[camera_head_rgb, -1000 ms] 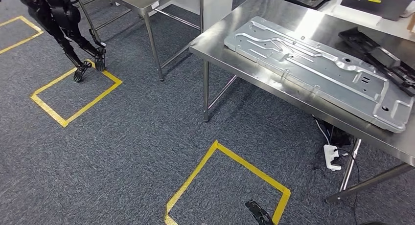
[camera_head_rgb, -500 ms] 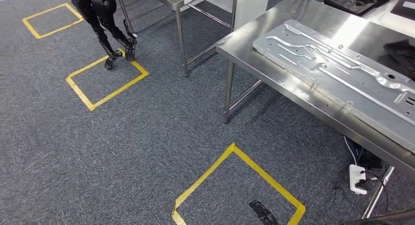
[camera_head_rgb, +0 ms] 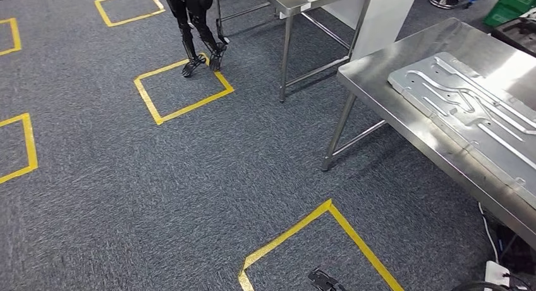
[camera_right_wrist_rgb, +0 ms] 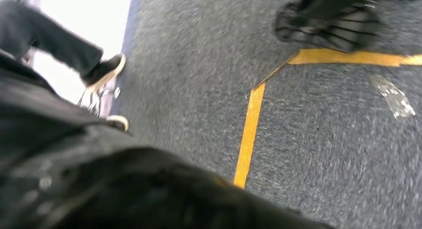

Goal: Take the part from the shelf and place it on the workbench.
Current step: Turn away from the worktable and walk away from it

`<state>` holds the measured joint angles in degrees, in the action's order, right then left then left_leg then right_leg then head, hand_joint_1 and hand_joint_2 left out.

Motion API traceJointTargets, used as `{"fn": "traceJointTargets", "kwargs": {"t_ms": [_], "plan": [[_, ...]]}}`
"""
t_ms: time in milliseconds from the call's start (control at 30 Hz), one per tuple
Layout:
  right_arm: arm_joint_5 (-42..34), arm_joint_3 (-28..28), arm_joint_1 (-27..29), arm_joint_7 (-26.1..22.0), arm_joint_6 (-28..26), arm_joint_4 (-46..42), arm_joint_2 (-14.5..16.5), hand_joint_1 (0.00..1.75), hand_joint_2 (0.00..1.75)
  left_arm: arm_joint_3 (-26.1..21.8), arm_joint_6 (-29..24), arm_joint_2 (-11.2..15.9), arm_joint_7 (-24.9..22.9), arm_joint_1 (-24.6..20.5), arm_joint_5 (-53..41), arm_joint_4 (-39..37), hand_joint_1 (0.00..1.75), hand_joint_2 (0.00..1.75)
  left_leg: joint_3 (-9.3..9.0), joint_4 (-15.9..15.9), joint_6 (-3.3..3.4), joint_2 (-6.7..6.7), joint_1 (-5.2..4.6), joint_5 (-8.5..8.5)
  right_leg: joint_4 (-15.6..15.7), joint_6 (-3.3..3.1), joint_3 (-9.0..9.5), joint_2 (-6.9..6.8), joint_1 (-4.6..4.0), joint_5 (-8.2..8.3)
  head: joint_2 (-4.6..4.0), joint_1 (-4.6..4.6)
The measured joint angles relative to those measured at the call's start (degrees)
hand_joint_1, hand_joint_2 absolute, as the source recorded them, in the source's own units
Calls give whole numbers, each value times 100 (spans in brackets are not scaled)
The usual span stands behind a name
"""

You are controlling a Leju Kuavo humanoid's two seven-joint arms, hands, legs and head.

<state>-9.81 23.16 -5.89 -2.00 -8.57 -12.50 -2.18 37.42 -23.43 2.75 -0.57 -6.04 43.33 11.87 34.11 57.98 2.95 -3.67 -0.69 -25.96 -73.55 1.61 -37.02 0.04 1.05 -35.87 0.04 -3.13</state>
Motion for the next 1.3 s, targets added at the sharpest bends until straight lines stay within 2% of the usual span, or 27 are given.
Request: {"fn": "traceJointTargets", "kwargs": {"t_ms": [67,100,167,200,267,300,333,400,433,500,533,567,633,700,767,867,900,933,967,1033,1067,1100,1133,1167,1200,1267,1300], "plan": [[-15,46,-2,14,-18,0,1,0,0,1,0,-2,-7,10,7,0,0,0,-12,54,-33,-160,22,-37,734,-16,251,116,14,453,0,0],[-28,70,-2,16,-24,2,1,0,0,2,0,-4,-9,11,10,0,0,0,2,84,-62,-226,37,-54,1038,-27,364,274,16,575,-1,-2],[-47,118,-11,16,-31,4,-1,0,0,2,1,-5,-11,10,24,0,0,0,53,126,-141,-345,63,-68,1309,-73,462,503,11,621,-1,0],[-52,137,-15,14,-33,5,-1,0,0,2,5,-5,-13,12,37,0,0,0,77,126,-182,-394,72,-59,1322,-99,458,527,-4,631,-1,0],[-60,174,-20,11,-32,5,-2,0,0,2,16,-5,-16,33,64,0,0,0,100,102,-252,-495,93,-34,1351,-168,484,404,-9,653,0,0],[-64,188,-17,19,-28,6,-4,0,0,2,21,-8,-18,44,76,0,0,0,123,135,-280,-426,86,-52,1377,-206,512,335,-3,668,0,3],[-72,197,-10,42,-21,7,-10,0,0,2,25,-11,-19,43,85,0,0,0,205,296,-309,-264,82,-138,1406,-245,539,251,4,683,-1,15],[-91,204,8,109,-7,9,-27,0,0,2,31,-14,-23,23,101,0,0,0,510,919,-360,161,74,-445,1442,-299,578,80,-8,695,-1,38],[-100,207,17,144,-1,10,-39,0,0,2,32,-14,-26,10,107,0,0,0,713,1313,-382,280,83,-618,1445,-314,583,-2,-19,689,-1,47],[-112,210,26,186,0,14,-62,0,0,2,34,-15,-30,10,113,0,0,0,1002,1847,-401,339,96,-782,1444,-323,591,-139,-28,670,0,48],[-116,211,25,206,4,15,-73,0,0,2,34,-17,-34,18,117,0,0,0,1036,1896,-403,343,103,-745,1444,-322,598,-198,-31,659,0,48],[-120,212,22,224,12,15,-80,0,0,2,35,-19,-38,29,122,0,0,0,969,1755,-398,348,110,-623,1444,-318,611,-257,-34,646,0,48],[-122,220,14,255,39,15,-87,0,0,2,34,-18,-45,39,130,0,0,0,574,1010,-366,431,111,-227,1445,-301,657,-374,-40,610,0,48],[-122,235,7,273,60,15,-96,0,0,2,34,-16,-46,24,133,0,0,0,180,290,-298,657,61,-3,1465,-265,715,-475,-51,572,-1,46],[-122,249,-1,282,70,15,-103,0,0,2,33,-16,-49,9,134,0,0,0,55,60,-242,753,6,3,1499,-207,759,-561,-56,549,-1,44],[-122,259,-14,304,75,13,-102,0,0,2,33,-5,-53,23,147,-1,0,0,17,-14,-175,589,0,26,1559,-108,837,-649,-46,518,0,37],[-122,262,-18,318,76,11,-102,0,0,2,33,-3,-56,32,156,-2,0,0,-21,-65,-146,532,12,41,1540,-77,857,-589,-39,479,-1,32],[-122,267,-19,342,80,10,-103,0,0,2,34,-4,-59,32,165,-2,0,0,-62,-114,-115,471,28,57,1365,-55,801,-447,-37,367,-1,26],[-122,274,-17,363,84,9,-106,0,0,2,34,-6,-62,31,172,-2,0,0,-90,-146,-93,411,41,69,1071,-46,675,-278,-33,215,-1,18],[-122,291,-2,392,85,10,-114,0,0,2,36,-6,-66,13,179,-2,0,0,-100,-144,-61,274,30,62,233,-55,242,-50,-45,-113,-1,13],[-122,298,8,394,82,10,-116,0,0,2,36,-5,-67,9,181,-2,0,0,-105,-132,-51,193,23,52,-34,-59,65,-30,-49,-150,0,11],[-121,302,20,395,78,11,-119,0,0,2,37,-5,-67,9,183,-2,0,0,-113,-117,-43,107,17,37,-112,-68,-32,-20,-51,-76,0,12],[-121,307,29,393,74,12,-120,0,0,2,37,-5,-67,11,185,-2,0,0,-123,-96,-40,21,14,20,28,-81,-30,-6,-52,106,0,12],[-120,313,33,390,72,13,-120,0,0,2,37,-5,-67,16,185,-2,0,0,-135,-70,-45,-62,14,-2,379,-99,72,47,-52,377,0,11],[-120,323,38,387,70,15,-128,0,0,2,37,-11,-67,21,185,-2,0,0,-137,-46,-54,-132,19,-23,760,-122,204,183,-47,589,-1,16],[-120,351,38,382,68,20,-144,0,0,2,37,-21,-69,9,184,-2,0,0,-100,9,-95,-267,27,-53,1327,-155,400,432,-44,806,-1,29],[-120,366,29,381,68,22,-151,0,0,2,37,-26,-70,6,183,-2,0,0,-72,16,-122,-327,39,-53,1406,-167,430,489,-48,790,-1,36]]}}
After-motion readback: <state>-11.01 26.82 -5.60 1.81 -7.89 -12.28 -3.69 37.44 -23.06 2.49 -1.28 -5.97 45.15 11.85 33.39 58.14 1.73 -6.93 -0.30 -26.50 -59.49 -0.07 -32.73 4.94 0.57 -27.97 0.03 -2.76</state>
